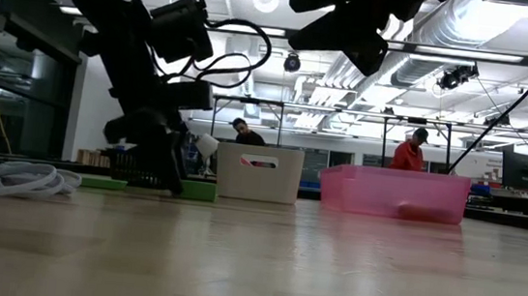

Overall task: Pick & Place School Supplies
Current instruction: Put the eraser into the black bin

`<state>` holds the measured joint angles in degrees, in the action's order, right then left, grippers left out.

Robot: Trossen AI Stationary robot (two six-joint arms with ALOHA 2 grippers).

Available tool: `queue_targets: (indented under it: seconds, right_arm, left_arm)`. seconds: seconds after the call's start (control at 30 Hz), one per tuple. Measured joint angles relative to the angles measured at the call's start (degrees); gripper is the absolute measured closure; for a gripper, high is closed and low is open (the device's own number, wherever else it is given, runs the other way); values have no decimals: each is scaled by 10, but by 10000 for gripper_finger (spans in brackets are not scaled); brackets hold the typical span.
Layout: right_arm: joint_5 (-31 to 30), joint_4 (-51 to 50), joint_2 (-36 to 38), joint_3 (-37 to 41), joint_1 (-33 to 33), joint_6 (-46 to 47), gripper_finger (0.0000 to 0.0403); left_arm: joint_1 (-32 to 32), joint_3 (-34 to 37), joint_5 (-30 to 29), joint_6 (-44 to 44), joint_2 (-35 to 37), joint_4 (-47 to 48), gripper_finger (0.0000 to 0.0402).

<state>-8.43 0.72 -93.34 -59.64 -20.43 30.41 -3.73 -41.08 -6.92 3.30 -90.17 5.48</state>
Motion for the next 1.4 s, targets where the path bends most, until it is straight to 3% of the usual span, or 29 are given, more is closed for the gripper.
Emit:
queue_targets:
  seconds: [0.53,0.97,1.4]
  right_arm:
    - [0,0,0,0,0,0,237]
    - [0,-1,0,0,0,0,237]
    - [0,-2,0,0,0,-2,237]
  left_arm:
    - [-7,0,0,-3,0,0,268]
    - [-6,0,0,-3,0,0,349]
    - [15,0,0,-26,39,1,363]
